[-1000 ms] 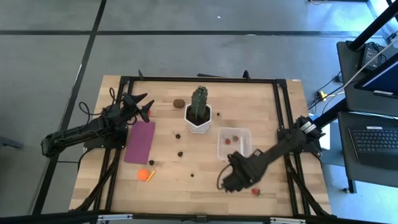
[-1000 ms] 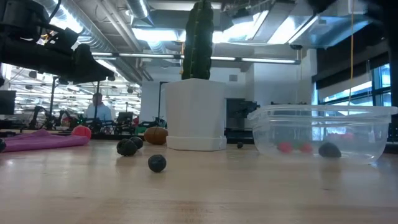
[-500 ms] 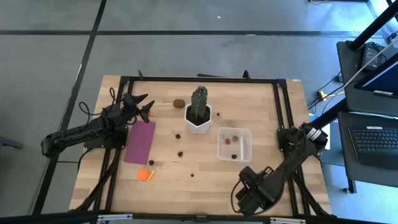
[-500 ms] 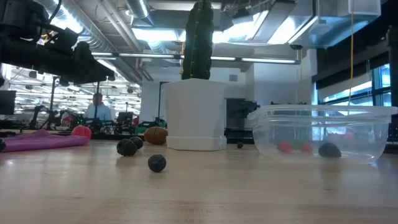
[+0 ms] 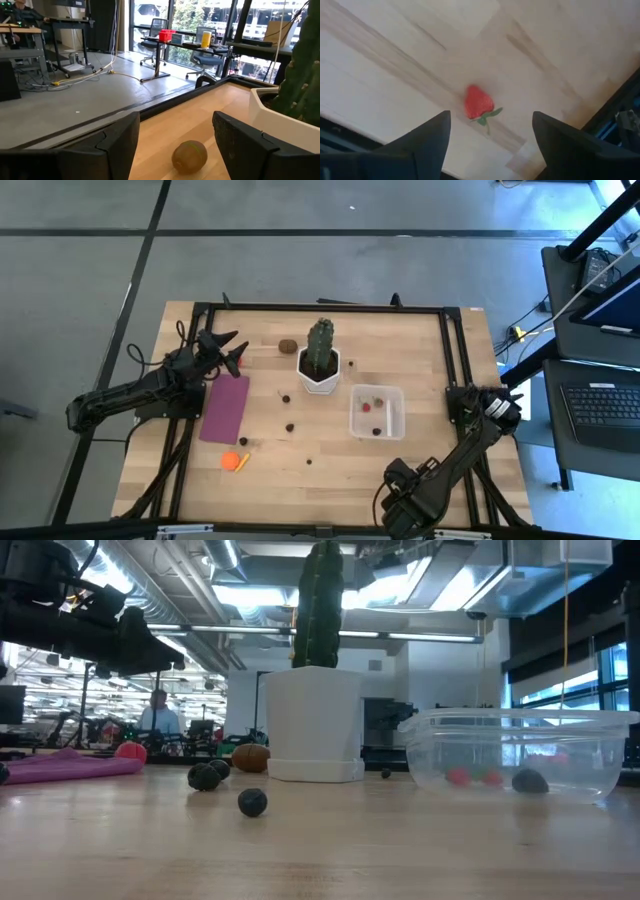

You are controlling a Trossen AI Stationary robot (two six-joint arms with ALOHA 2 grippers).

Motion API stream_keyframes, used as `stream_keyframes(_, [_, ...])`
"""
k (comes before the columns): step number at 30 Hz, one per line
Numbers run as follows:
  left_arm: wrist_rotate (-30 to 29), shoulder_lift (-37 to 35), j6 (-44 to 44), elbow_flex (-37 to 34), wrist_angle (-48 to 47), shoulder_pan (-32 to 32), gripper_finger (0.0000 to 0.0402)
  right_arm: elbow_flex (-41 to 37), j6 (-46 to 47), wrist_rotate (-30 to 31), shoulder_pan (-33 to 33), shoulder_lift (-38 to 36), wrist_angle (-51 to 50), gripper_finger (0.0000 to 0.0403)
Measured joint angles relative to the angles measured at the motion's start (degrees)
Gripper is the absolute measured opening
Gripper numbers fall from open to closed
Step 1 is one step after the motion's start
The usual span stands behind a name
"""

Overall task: Pick and placing Produce into tupperware
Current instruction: Put the strawberry into the transparent bin

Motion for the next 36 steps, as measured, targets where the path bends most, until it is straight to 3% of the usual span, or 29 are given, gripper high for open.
stream_keyframes(22, [0.0,0.0,0.0,0.0,0.0,0.0,0.0244,-17.3,3.1,-4.0,0.1,-0.4,22.7,0.028])
stream_keyframes(36, [0.0,0.0,0.0,0.0,0.0,0.0,0.0244,-18.4,4.6,-6.4,0.0,-0.2,23.6,0.0277])
